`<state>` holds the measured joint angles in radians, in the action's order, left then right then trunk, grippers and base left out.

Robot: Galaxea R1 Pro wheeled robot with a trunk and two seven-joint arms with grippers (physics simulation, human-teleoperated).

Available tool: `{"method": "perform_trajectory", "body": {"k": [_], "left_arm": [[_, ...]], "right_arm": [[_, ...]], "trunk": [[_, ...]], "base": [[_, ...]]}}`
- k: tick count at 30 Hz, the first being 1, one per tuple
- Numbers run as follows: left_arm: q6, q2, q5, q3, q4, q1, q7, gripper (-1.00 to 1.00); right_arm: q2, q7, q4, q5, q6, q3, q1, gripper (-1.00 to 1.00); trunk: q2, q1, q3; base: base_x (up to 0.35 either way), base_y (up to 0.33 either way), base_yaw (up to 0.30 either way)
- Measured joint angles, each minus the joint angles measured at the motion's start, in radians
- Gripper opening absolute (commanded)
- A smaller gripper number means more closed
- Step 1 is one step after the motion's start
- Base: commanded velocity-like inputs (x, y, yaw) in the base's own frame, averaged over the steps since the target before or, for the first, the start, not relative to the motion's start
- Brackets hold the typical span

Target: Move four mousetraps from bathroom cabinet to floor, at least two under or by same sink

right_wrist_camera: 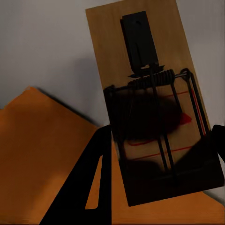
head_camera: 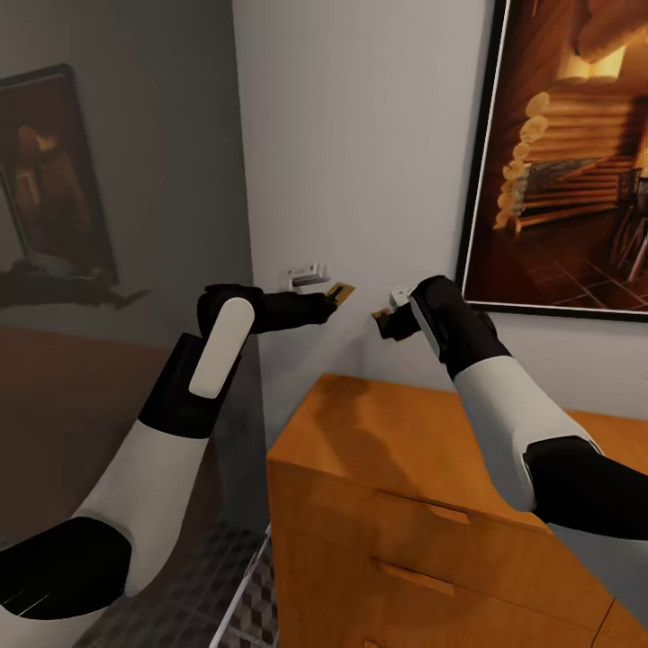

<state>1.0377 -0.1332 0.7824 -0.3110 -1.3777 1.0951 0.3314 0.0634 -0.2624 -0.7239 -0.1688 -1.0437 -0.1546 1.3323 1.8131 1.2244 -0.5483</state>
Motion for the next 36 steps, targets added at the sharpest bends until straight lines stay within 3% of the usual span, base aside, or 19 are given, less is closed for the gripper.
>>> {"method": "perform_trajectory", "body": {"k": [22, 36], "left_arm": [[0.003, 0.001, 0.008, 0.0, 0.003, -0.006, 0.0, -1.0], [-0.001, 0.027, 0.02, -0.006, 0.008, -0.013, -0.006, -1.0]], "right_arm": [[-0.002, 0.002, 0.003, 0.0, 0.0, 0.0, -0.019, -1.0], [-0.007, 0.002, 0.011, 0.012, 0.0, 0.006, -0.03, -1.0]], "trunk": [[0.0, 0.0, 0.0], [0.001, 0.0, 0.0]], "base": [[-0.316, 0.0, 0.0], [-0.291, 0.0, 0.0]]}}
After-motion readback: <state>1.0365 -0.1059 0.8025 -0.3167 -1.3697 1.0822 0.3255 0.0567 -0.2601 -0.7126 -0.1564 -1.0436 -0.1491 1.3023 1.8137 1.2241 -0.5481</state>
